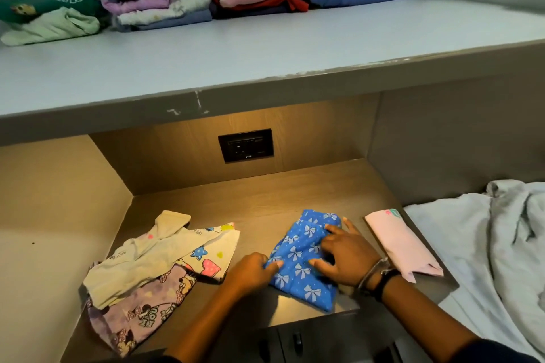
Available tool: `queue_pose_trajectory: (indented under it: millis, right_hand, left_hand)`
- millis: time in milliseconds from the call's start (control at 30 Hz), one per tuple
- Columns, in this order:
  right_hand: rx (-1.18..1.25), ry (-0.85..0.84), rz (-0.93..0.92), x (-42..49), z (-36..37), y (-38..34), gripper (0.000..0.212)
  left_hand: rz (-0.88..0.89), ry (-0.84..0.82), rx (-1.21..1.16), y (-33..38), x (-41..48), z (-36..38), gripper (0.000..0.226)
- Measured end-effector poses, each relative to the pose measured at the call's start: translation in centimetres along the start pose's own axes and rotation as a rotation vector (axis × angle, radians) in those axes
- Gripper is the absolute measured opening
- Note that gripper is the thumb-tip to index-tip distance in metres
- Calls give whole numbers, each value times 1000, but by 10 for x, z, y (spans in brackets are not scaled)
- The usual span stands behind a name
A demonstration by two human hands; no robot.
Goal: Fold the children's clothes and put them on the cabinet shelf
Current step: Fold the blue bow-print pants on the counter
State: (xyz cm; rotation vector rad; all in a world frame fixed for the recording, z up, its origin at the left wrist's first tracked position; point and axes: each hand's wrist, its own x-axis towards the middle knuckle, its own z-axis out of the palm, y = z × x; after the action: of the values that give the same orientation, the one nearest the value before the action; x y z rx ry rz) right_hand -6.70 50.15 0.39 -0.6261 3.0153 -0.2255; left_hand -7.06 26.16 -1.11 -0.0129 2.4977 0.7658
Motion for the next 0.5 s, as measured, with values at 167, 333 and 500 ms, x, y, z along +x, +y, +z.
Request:
queue_pose_trajectory:
  millis: [167,333,500]
  right_hand:
    - [-8,-122,-162,-39,38,-37,95]
    - [74,-132,-159,-58,63,-22,88]
    - [170,44,-244,-69,72,-5,59]
  left_hand:
    - [36,155,254,9,-23,10,47]
    - [714,19,695,-8,-28,3,81]
    - [885,-118,739,-27,-18,9,74]
